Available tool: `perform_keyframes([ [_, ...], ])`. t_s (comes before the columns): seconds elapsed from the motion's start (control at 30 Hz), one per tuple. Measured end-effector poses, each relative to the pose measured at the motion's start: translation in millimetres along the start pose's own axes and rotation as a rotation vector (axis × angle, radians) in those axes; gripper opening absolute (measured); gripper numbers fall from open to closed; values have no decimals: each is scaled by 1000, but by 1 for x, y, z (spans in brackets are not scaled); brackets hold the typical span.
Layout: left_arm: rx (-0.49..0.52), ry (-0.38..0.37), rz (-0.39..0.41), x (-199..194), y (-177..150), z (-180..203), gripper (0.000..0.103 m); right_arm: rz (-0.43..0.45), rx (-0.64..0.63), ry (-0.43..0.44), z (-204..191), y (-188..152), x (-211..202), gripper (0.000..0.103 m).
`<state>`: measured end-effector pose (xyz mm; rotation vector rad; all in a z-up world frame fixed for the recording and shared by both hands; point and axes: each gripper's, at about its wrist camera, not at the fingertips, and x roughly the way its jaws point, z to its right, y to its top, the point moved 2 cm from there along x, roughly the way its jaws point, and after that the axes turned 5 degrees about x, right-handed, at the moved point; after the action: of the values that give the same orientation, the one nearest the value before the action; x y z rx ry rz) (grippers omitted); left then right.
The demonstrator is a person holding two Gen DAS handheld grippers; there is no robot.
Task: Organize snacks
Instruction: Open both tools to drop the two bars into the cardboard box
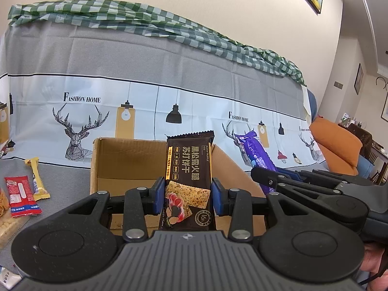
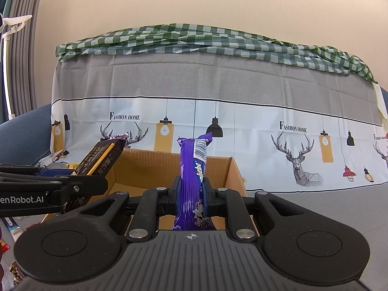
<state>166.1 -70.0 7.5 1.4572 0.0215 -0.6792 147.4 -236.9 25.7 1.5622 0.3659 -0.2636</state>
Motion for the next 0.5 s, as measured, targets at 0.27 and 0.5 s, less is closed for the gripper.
perform_keyframes([
  [0.27,8,-18,-1,0,0,7,67,-25,9,-6,3,-2,5,55],
  [0.5,-11,-7,74,-11,-1,-3,67,-27,22,-10,1,-4,7,58],
])
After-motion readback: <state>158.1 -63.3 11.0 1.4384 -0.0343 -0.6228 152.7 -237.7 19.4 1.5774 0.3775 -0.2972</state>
